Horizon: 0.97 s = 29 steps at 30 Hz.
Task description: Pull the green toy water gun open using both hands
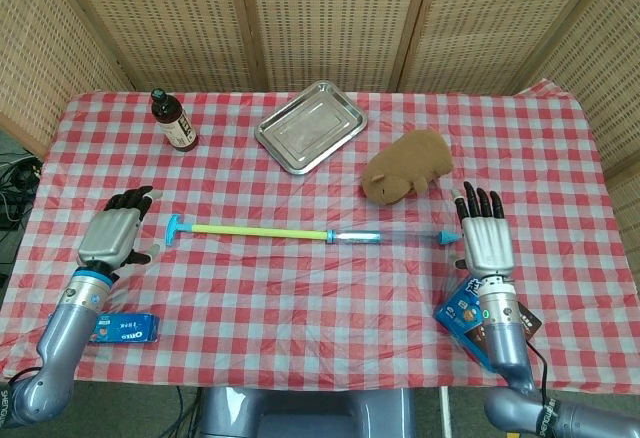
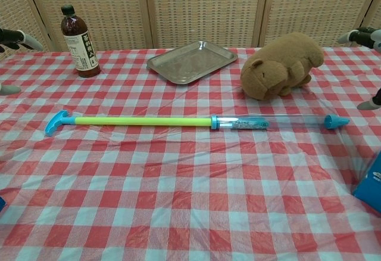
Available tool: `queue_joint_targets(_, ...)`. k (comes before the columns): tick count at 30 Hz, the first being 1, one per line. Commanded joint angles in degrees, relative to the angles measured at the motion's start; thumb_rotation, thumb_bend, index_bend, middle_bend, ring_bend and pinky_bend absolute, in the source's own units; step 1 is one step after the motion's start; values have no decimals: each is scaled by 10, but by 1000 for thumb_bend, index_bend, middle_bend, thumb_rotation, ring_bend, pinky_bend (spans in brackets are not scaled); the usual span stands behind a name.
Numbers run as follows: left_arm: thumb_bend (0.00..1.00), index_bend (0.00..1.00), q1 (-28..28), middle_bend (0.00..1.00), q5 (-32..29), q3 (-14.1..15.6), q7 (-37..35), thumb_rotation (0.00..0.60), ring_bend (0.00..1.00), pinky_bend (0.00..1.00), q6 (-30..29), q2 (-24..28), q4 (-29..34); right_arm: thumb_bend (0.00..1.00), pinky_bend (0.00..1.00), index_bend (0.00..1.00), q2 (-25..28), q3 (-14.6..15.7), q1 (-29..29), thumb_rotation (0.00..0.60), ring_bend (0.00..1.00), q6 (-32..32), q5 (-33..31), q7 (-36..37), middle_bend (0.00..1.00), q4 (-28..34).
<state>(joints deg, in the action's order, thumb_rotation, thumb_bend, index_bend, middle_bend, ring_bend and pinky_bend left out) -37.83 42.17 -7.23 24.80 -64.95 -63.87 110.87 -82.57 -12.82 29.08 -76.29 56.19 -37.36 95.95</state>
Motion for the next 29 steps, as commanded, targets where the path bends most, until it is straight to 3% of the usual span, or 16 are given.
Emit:
queue_joint_targets(1,333,48,34,0,66,10,-54,600,0,0,-16,-3,0,81,0,0,11,15,-16,600,0,2,24,39,0,2)
queue_joint_targets(6,277,0,100,0,212,50,-79,600,0,0,-124,-33,-38,59,0,0,29,56,-56,600,0,-21,120,149,0,-10)
queue_joint_targets(11,257,0,157,0,294,81,-68,600,0,0,-225,-76,-82,54,0,0,32,94,-92,600,0,-72,212,231,0,-52)
queue_joint_targets(20,253,0,233,0,369,122,-50,600,0,0,-319,-109,-125,51,0,0,32,131,-147,600,0,-166,309,300,0,-110)
queue_joint_targets(29,253,0,266,0,387,139,-52,600,0,0,-327,-101,-133,52,0,0,32,137,-168,600,0,-187,332,313,0,-127)
